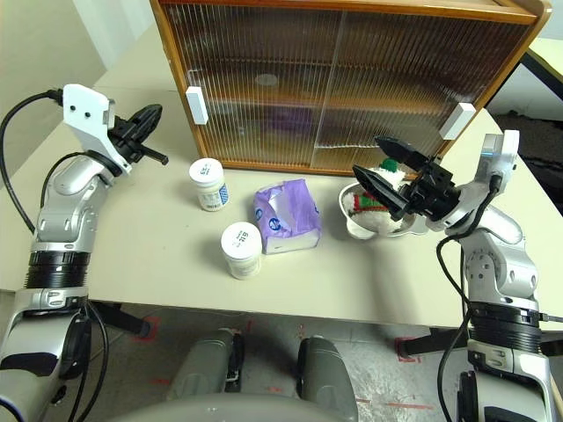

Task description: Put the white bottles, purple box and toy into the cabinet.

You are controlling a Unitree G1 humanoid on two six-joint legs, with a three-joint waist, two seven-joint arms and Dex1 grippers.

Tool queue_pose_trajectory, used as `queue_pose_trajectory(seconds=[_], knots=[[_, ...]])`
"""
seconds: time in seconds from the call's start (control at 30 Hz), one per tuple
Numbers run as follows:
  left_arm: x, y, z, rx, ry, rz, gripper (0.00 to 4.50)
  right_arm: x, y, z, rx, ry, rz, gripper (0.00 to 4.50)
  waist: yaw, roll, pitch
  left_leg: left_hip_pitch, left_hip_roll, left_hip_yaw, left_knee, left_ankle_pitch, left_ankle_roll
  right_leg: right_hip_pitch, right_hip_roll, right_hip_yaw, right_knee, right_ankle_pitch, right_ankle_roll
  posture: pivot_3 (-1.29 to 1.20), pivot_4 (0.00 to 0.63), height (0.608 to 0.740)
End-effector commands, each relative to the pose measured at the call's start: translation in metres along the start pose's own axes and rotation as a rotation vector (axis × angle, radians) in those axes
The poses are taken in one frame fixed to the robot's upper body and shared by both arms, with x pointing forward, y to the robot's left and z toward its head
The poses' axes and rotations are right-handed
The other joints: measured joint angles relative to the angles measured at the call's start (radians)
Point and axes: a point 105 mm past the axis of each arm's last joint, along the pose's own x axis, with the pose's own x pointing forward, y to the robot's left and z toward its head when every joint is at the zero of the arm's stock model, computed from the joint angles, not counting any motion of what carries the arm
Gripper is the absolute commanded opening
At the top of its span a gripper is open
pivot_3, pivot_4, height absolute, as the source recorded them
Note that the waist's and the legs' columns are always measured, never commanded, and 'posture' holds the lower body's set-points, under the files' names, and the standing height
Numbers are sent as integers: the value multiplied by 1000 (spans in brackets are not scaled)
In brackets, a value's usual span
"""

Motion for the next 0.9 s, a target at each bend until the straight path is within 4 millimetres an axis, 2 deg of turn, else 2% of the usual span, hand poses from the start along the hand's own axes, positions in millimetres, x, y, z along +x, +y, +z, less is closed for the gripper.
queue_pose_trajectory(seconds=[0.03,0.5,0.9], knots=[[8,-7,2,-18,-5,-37,43,4,1,-1,-18,-2,3,4500,-1,0,0,0,0,0,0,0,0,0,0,0,0,0,0,97,33,740],[11,-27,-1,-28,2,-115,43,6,1,-4,-28,-13,3,4500,-11,-2,-2,-3,0,1,5,0,0,0,1,-2,1,1,0,81,17,740],[11,-26,-1,-30,8,-108,43,8,0,-5,-31,-15,14,4500,-27,-2,-7,-4,0,1,9,1,1,0,1,-3,2,4,0,90,10,740]])
